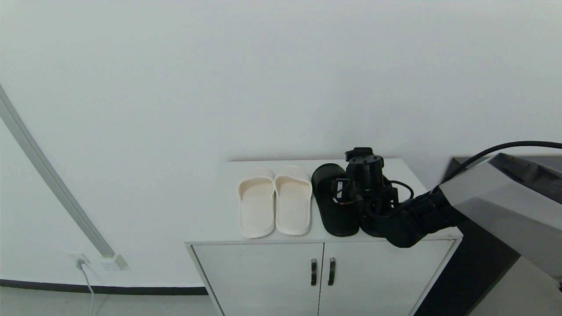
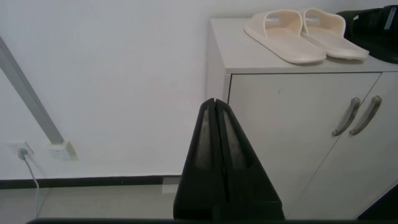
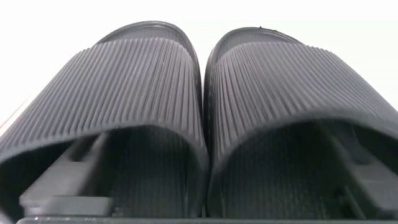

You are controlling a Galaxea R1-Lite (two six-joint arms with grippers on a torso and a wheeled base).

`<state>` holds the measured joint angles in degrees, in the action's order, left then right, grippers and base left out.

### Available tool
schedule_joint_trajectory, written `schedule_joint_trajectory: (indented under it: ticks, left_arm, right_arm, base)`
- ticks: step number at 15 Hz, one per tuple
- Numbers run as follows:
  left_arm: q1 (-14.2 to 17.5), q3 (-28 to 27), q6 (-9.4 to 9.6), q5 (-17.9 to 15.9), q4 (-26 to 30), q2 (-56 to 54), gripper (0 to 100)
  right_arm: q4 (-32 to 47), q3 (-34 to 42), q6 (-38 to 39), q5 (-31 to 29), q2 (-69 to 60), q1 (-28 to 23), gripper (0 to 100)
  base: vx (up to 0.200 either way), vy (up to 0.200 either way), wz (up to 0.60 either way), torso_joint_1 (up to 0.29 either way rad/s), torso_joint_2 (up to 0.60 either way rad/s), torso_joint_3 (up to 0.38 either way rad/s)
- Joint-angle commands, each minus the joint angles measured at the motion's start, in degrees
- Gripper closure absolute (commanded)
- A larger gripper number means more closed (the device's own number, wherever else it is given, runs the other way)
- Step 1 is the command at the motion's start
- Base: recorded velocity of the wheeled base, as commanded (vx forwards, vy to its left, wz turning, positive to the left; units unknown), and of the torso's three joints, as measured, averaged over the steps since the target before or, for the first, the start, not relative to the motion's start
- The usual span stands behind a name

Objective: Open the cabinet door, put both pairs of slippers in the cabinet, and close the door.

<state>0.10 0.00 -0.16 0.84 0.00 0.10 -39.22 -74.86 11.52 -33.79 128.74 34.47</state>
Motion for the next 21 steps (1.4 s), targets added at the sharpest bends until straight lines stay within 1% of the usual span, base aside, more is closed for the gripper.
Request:
schedule_joint_trajectory:
  ticks: [1, 6, 9, 10, 12, 14, 16, 17, 18, 19, 21]
  left_arm:
    - [-0.01, 0.00, -0.02, 0.04, 0.00, -0.01, 100]
    - [0.08, 0.00, -0.02, 0.04, 0.00, -0.01, 100]
    - [-0.01, 0.00, -0.02, 0.04, 0.00, -0.01, 100]
    - [-0.01, 0.00, -0.02, 0.04, 0.00, -0.01, 100]
    - [0.08, 0.00, -0.02, 0.04, 0.00, -0.01, 100]
    - [0.08, 0.00, -0.02, 0.04, 0.00, -0.01, 100]
    - [0.08, 0.00, -0.02, 0.04, 0.00, -0.01, 100]
    - [0.08, 0.00, -0.02, 0.04, 0.00, -0.01, 100]
    - [0.08, 0.00, -0.02, 0.04, 0.00, -0.01, 100]
    - [-0.01, 0.00, -0.02, 0.04, 0.00, -0.01, 100]
    - [-0.01, 0.00, -0.02, 0.04, 0.00, -0.01, 100]
  right_arm:
    - [-0.07, -0.37, -0.01, -0.05, 0.54, -0.02, 100]
    - [-0.16, 0.42, 0.08, -0.49, -1.13, -0.02, 100]
    - [-0.07, 3.50, -0.18, -0.57, -6.31, 1.30, 100]
    - [-0.25, 7.63, -2.12, -0.57, -10.27, 2.18, 100]
    - [-1.83, 14.22, -3.08, 0.31, -15.89, 4.11, 100]
    - [-3.15, 22.04, -4.23, 5.14, -22.22, 6.22, 100]
    - [-3.32, 29.42, -5.98, 11.56, -28.46, 7.19, 100]
    - [-3.23, 32.41, -6.33, 16.04, -31.63, 7.45, 100]
    - [-3.23, 33.99, -6.42, 18.85, -33.30, 7.54, 100]
    - [-2.53, 36.63, -6.60, 25.00, -36.37, 7.54, 100]
    - [-2.53, 39.62, -7.39, 31.07, -38.04, 7.62, 100]
  base:
    - [0.000, 0.000, 0.00, 0.000, 0.00, 0.000]
    - [0.000, 0.000, 0.00, 0.000, 0.00, 0.000]
    - [0.000, 0.000, 0.00, 0.000, 0.00, 0.000]
    - [0.000, 0.000, 0.00, 0.000, 0.00, 0.000]
    - [0.000, 0.000, 0.00, 0.000, 0.00, 0.000]
    - [0.000, 0.000, 0.00, 0.000, 0.00, 0.000]
    - [0.000, 0.000, 0.00, 0.000, 0.00, 0.000]
    - [0.000, 0.000, 0.00, 0.000, 0.00, 0.000]
    - [0.000, 0.000, 0.00, 0.000, 0.00, 0.000]
    - [0.000, 0.000, 0.00, 0.000, 0.00, 0.000]
    - [0.000, 0.000, 0.00, 0.000, 0.00, 0.000]
